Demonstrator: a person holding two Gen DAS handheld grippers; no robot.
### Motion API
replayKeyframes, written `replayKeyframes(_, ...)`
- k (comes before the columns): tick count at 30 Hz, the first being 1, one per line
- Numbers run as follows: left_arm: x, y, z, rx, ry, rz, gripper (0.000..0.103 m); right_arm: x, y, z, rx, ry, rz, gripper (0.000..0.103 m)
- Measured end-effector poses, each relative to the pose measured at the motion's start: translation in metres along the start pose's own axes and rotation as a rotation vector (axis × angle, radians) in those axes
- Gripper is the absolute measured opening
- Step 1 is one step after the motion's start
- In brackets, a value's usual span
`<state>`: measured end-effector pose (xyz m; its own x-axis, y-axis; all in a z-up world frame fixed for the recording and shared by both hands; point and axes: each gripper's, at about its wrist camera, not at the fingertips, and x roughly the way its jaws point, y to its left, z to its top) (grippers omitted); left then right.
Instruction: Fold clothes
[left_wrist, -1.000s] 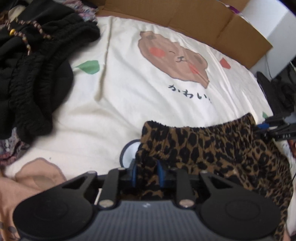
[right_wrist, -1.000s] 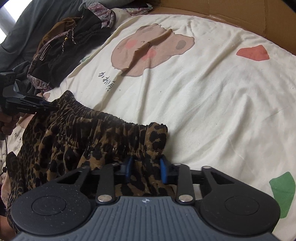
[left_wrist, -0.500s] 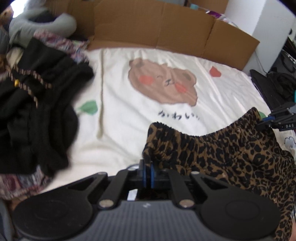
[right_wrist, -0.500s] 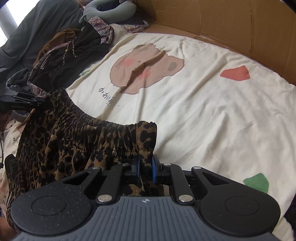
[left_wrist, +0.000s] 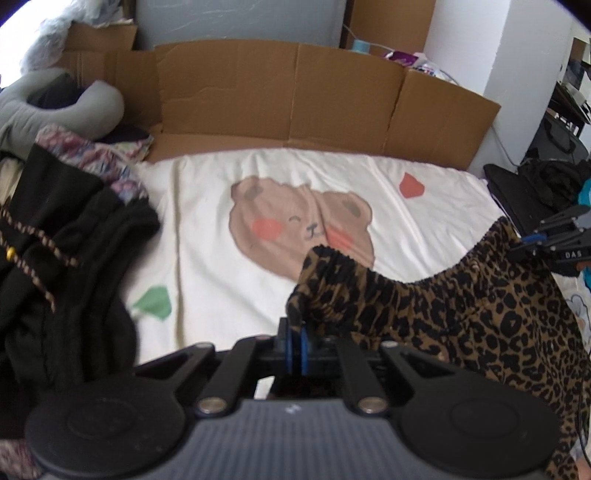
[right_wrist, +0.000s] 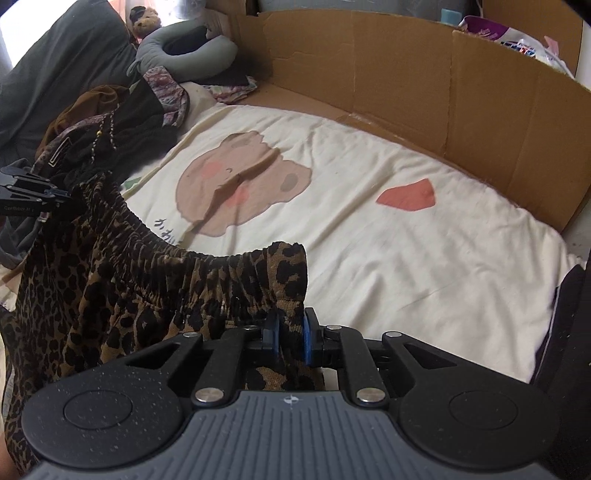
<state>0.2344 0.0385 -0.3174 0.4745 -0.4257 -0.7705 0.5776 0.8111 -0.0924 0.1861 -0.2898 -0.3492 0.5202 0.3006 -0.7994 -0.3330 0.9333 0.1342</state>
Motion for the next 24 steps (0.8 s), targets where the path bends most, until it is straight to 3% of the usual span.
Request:
replayKeyframes(15,0.048,0.01,0.049,0.025,-0.057,0.046,0.004,0.021,-0.015,0.046,-0.14,-0.05,-0.136,0.011)
replayKeyframes(24,0.067,0.02,0.087,0.037,-0.086,0.069,0.004,0.036,-0.033,0.09,-0.169,-0.072,-0.201,0.011)
